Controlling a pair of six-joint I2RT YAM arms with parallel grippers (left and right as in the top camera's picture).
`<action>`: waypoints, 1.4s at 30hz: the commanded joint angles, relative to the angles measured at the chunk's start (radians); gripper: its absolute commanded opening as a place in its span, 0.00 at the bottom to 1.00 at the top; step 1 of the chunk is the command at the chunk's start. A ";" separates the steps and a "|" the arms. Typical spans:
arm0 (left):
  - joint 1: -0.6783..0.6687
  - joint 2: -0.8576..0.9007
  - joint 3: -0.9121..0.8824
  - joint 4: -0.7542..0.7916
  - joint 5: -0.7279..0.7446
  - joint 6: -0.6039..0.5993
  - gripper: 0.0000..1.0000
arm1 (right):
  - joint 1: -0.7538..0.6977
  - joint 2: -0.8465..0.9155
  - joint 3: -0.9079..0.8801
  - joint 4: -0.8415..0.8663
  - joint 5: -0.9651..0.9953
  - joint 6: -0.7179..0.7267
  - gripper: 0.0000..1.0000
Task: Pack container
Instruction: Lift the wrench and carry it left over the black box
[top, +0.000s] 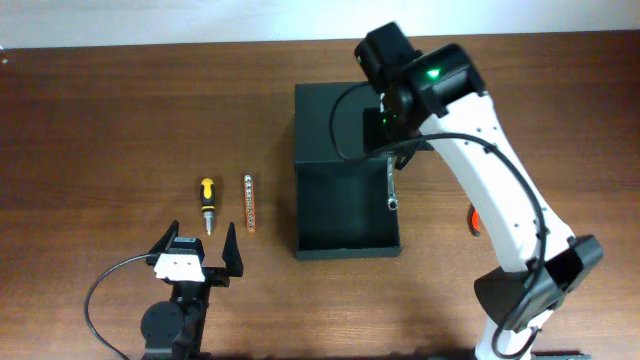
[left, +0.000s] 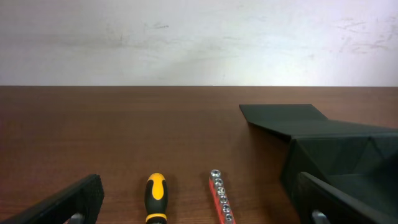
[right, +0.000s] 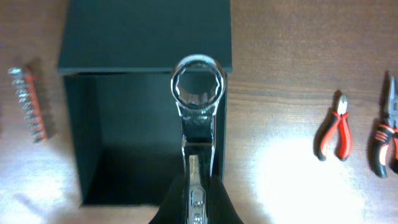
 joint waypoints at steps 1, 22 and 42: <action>0.007 -0.004 -0.006 -0.002 -0.004 0.019 0.99 | 0.005 -0.013 -0.088 0.047 0.026 0.019 0.04; 0.007 -0.004 -0.006 -0.002 -0.004 0.019 0.99 | 0.006 -0.013 -0.330 0.241 -0.061 -0.064 0.04; 0.007 -0.004 -0.006 -0.002 -0.004 0.019 0.99 | 0.006 -0.013 -0.504 0.368 -0.072 -0.036 0.04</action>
